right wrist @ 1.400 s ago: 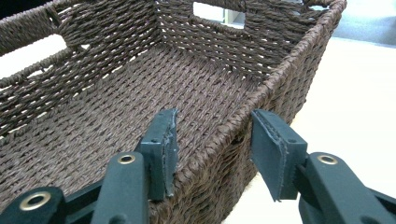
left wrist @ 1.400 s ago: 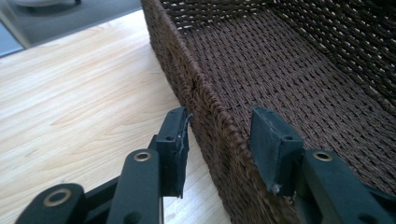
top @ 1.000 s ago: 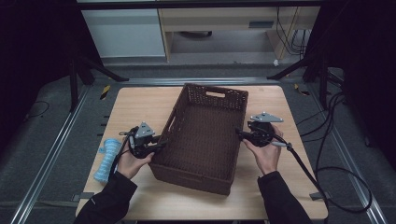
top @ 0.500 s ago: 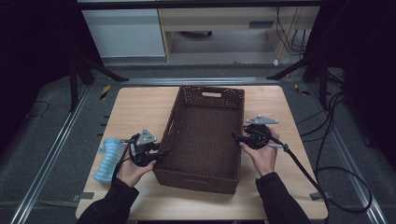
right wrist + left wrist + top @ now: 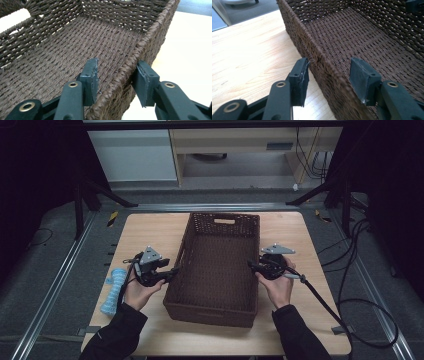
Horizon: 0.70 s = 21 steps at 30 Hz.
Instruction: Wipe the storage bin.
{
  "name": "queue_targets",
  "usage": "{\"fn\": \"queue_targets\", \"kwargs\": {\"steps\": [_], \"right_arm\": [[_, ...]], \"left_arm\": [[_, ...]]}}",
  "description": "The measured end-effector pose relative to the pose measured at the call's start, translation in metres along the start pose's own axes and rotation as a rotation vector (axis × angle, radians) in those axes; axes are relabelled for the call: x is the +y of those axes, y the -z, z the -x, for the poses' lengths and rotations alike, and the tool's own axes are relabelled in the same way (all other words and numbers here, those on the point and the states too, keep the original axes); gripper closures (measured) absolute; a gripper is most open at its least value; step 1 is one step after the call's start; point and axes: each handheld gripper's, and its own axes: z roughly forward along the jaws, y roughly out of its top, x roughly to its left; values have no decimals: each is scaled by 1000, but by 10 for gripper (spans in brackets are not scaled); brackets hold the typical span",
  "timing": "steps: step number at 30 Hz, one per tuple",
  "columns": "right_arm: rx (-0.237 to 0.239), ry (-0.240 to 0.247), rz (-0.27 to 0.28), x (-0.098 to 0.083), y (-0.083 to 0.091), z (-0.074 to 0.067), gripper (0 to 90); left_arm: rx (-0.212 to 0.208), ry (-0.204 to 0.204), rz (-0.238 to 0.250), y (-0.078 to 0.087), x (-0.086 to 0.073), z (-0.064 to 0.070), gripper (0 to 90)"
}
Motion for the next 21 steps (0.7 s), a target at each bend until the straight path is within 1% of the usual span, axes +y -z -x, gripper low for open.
{"fn": "queue_targets", "kwargs": {"steps": [3, 6, 10, 12, 13, 15, 17, 20, 21], "right_arm": [[14, 3, 2, 1, -2, -1, 583], [38, -4, 11, 1, -4, -1, 587], [52, -11, 11, 2, -5, 0, 569], [55, -16, 6, 3, -3, 1, 550], [53, -16, 20, 3, -1, 2, 534], [56, -30, 44, 5, 5, 4, 515], [50, -35, 54, 6, 9, 6, 512], [47, -42, 56, 5, 14, 8, 512], [49, -41, 54, 4, 15, 8, 512]], "left_arm": [[0, 4, -15, -6, -2, -2, 488], [-8, 16, -17, -8, -5, -3, 478], [-19, 28, -18, -10, -7, -3, 477], [-32, 18, -44, -13, -9, 0, 515], [-24, 16, -44, -14, -10, 2, 534], [-12, 17, -44, -15, -10, 4, 539], [-5, 23, -43, -14, -10, 4, 560], [9, 46, -37, -13, -12, 8, 573], [13, 46, -40, -12, -12, 10, 575]]}}
